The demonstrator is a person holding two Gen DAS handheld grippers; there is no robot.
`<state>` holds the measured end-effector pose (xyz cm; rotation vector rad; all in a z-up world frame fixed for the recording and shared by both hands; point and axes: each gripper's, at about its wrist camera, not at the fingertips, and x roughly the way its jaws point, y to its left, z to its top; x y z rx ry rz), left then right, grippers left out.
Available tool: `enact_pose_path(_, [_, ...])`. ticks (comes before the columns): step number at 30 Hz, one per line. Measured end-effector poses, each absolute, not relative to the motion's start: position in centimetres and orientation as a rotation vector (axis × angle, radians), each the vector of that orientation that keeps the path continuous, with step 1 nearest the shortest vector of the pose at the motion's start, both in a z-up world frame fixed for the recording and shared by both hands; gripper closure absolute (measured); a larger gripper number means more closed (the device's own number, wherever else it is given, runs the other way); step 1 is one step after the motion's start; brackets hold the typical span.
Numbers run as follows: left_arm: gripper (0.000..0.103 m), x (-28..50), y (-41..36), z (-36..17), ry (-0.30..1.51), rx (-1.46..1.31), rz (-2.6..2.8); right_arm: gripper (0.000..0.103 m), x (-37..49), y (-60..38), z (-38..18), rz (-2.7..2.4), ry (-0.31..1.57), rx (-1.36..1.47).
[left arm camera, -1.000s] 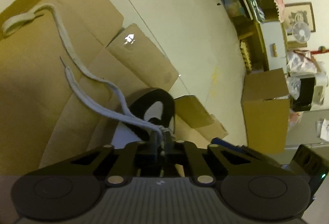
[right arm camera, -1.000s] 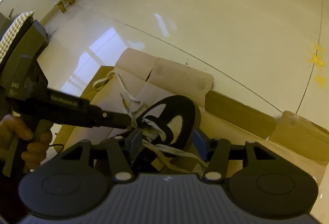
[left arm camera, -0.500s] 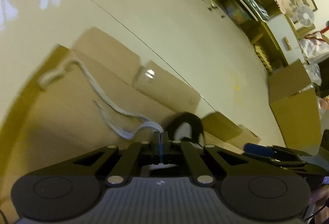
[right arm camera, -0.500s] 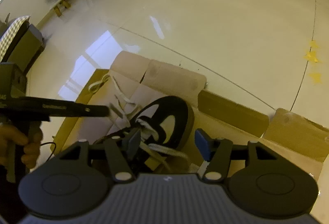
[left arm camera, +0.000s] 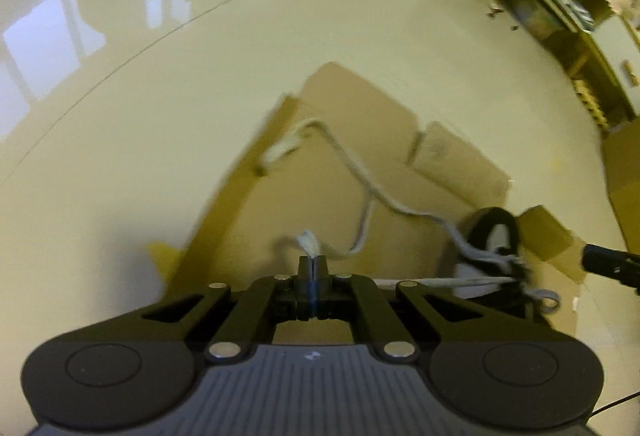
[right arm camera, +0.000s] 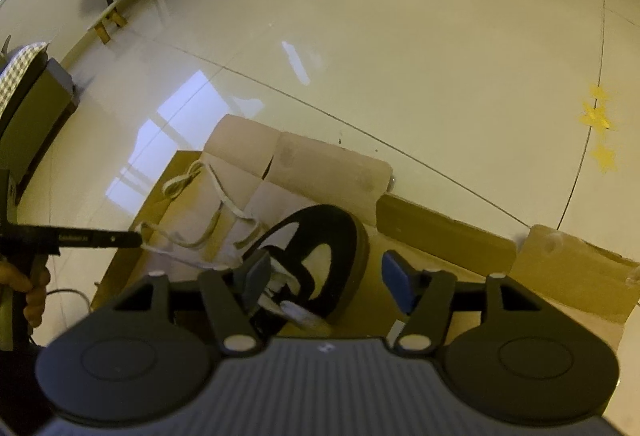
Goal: Lace up shoes with both hands
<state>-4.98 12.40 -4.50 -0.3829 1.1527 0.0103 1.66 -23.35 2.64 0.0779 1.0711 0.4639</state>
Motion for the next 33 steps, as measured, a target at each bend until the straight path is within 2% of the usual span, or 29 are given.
enact_pose_path(9, [0.103, -7.6, 16.4, -6.0, 1.229, -0.297, 0.139, 0.036, 2.5, -22.4, 2.5, 0.444, 1.063, 0.07])
enact_pose_path(16, [0.101, -8.6, 18.4, -6.0, 1.263, -0.413, 0.079, 0.035, 3.2, -21.5, 2.1, 0.429, 1.063, 0.066])
enact_pose_path(19, [0.089, -7.6, 17.4, -5.7, 1.253, -0.458, -0.031, 0.035, 3.3, -21.0, 1.9, 0.434, 1.063, 0.074])
enact_pose_path(21, [0.063, -6.6, 15.6, -5.2, 1.234, -0.405, -0.113, 0.035, 3.3, -20.6, 1.9, 0.442, 1.061, 0.074])
enact_pose_path(23, [0.048, -5.9, 13.7, -4.6, 1.202, -0.345, -0.184, 0.034, 3.3, -20.4, 1.9, 0.444, 1.062, 0.075])
enact_pose_path(33, [0.047, -3.7, 5.0, -5.1, 1.022, -0.001, -0.49, 0.034, 3.1, -20.8, 1.6, 0.446, 1.063, 0.079])
